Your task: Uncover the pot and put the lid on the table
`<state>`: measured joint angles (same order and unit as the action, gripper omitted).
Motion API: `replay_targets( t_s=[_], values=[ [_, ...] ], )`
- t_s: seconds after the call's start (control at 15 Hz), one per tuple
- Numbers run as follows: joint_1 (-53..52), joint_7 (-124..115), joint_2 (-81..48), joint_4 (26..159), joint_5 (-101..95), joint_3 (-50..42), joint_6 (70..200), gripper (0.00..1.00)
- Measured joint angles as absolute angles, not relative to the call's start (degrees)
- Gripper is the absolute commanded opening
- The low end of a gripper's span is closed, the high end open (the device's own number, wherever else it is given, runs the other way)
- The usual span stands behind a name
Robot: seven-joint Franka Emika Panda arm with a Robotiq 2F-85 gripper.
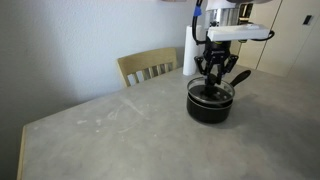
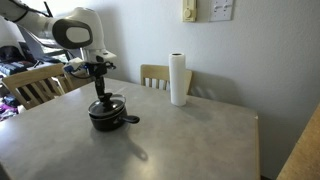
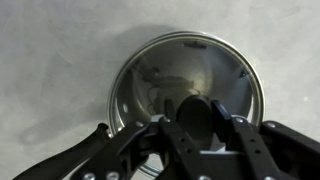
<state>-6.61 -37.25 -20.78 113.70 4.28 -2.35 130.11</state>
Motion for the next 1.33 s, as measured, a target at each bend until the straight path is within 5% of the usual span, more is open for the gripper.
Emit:
replay_targets(
  t_s=[1.33],
  values=[
    [3.33,-37.61,-4.27,129.28,-8.88,-11.78,130.37,0.14]
  ],
)
